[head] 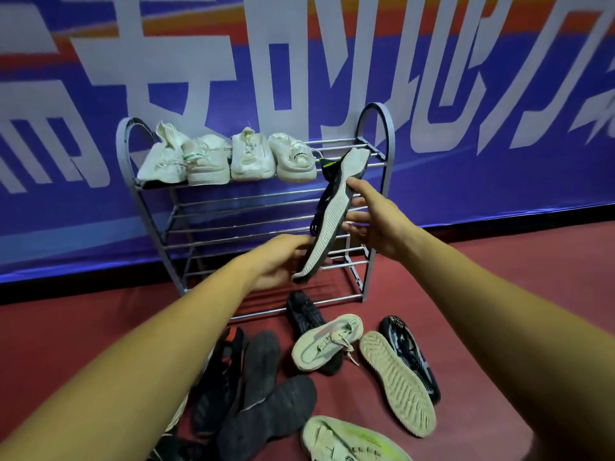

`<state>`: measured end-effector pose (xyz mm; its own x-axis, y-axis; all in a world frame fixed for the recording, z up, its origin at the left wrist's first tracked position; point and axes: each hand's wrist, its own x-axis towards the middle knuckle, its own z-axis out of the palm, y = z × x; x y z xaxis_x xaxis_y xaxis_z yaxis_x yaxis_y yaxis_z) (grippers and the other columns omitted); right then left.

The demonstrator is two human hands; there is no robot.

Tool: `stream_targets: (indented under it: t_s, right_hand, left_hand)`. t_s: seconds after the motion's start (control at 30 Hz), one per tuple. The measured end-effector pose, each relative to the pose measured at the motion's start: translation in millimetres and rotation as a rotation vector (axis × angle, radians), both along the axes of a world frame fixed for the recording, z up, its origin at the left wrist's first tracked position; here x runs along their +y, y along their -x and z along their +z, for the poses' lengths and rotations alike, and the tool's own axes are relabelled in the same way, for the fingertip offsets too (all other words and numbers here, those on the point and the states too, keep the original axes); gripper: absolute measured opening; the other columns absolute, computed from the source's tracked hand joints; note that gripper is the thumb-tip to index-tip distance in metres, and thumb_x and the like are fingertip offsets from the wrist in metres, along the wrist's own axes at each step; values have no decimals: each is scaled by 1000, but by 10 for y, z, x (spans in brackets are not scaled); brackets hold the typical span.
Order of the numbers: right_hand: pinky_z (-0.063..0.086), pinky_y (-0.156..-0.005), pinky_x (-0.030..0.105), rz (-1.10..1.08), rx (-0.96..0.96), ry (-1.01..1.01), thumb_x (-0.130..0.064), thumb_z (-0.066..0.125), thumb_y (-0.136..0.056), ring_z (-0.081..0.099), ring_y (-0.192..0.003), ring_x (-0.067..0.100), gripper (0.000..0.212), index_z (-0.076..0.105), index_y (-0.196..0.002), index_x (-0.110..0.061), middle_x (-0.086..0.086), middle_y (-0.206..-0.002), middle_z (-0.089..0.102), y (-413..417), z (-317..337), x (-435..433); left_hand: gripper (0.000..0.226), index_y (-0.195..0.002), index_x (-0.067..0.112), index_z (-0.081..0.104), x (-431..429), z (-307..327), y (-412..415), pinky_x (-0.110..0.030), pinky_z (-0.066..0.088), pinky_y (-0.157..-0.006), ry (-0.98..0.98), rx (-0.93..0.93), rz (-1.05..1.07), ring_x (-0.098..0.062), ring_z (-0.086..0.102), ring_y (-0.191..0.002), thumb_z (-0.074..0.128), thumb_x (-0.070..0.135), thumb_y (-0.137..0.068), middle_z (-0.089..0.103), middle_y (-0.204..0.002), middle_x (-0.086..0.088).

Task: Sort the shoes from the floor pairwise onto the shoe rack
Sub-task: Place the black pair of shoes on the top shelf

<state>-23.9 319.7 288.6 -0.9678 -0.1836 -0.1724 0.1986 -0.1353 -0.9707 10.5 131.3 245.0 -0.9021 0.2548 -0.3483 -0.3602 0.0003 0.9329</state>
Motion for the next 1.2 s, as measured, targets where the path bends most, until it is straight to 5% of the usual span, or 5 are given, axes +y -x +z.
stream_targets:
  t_s: [0.23,0.4,0.7,1.03,1.2]
  right_hand:
    - [33,-52,26,-167,59,36,-41,63,-95,46,-54,16,30,54,-97,-13,1,-78,67,109,19,75]
    - [46,-71,24,-92,80,-70,-48,69,-86,67,-100,13,41,71,-116,-18,0,-113,72,104,53,111]
    - [45,-72,26,-77,100,69,-30,71,-85,67,-72,10,42,64,-120,-8,4,-93,74,62,-14,249]
    - [47,-88,34,-264,108,233,-20,75,-83,65,-91,21,30,70,-107,-2,15,-103,73,168,1,242]
    - [49,-79,29,-172,148,58,-32,62,-97,68,-83,14,30,69,-115,-9,5,-104,75,163,-82,266]
  left_hand:
    - [5,-89,14,63,89,19,149,-27,38,-60,1,178,208,-14,57,-69,66,16,-93,67,-76,-1]
    - [16,-93,13,72,185,75,244,-22,37,-57,83,280,349,-14,50,-75,68,28,-92,65,-80,-1]
    - [31,-111,8,71,271,116,229,-10,44,-56,117,417,371,8,62,-62,74,26,-87,74,-98,-1]
    - [19,-96,25,74,336,240,200,-30,38,-76,-46,407,283,-6,60,-79,60,15,-89,71,-80,12]
    - [34,-121,34,58,358,175,196,-27,41,-80,-24,413,235,-3,61,-107,67,20,-92,66,-115,20]
